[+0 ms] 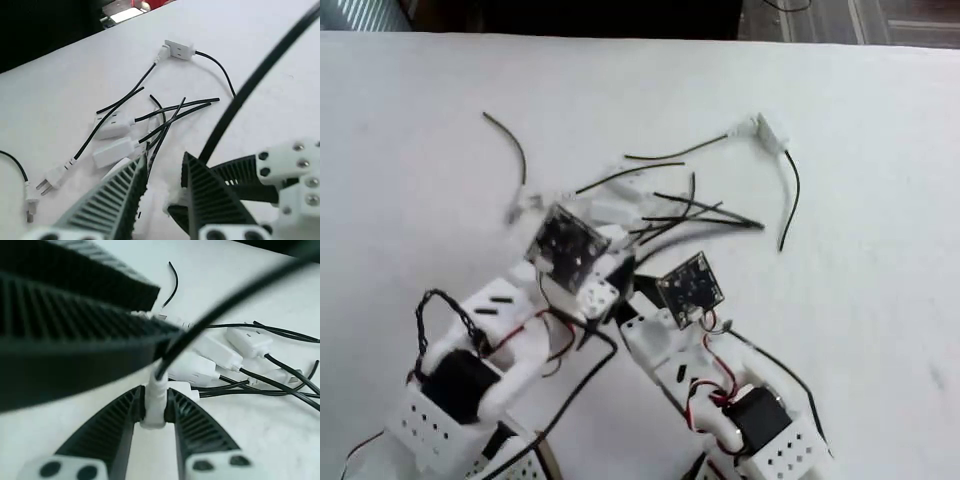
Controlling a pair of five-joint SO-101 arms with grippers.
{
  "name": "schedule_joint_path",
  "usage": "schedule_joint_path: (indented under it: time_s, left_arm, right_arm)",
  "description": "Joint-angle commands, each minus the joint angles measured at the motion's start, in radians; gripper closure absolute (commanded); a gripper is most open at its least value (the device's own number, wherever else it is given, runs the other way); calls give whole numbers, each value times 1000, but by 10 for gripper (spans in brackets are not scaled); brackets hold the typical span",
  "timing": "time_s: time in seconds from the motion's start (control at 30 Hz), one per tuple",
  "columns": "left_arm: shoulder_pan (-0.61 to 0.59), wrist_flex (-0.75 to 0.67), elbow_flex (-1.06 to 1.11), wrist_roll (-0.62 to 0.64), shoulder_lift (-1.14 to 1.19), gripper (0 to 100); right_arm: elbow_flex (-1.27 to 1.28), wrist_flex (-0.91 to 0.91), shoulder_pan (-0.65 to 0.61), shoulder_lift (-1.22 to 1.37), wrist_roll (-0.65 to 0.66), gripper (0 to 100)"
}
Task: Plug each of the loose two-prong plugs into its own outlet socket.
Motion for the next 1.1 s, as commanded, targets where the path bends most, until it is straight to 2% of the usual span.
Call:
schedule_joint_path:
  time_s: [0.0,0.17,0.4,0.53,0.63,0.9,1.07]
  left_arm:
    - [73,-2,61,-81,-77,853]
    - [62,3,72,-103,-97,845]
    - [-225,-11,34,-94,-93,845]
    - [-337,43,28,-98,-71,806]
    - [-378,114,-17,-106,38,764]
    - [-349,259,-292,-354,555,754]
    - [-277,275,-391,-377,786,754]
  right_arm:
    - [-12,-7,-1,-16,0,981]
    - [-12,-4,-1,-18,0,981]
    - [-12,-2,5,-16,0,981]
    - [-20,-5,120,-16,2,982]
    - [-35,-10,216,-15,40,982]
    - [-35,-91,371,-15,48,981]
    - [-35,-125,449,-15,-3,981]
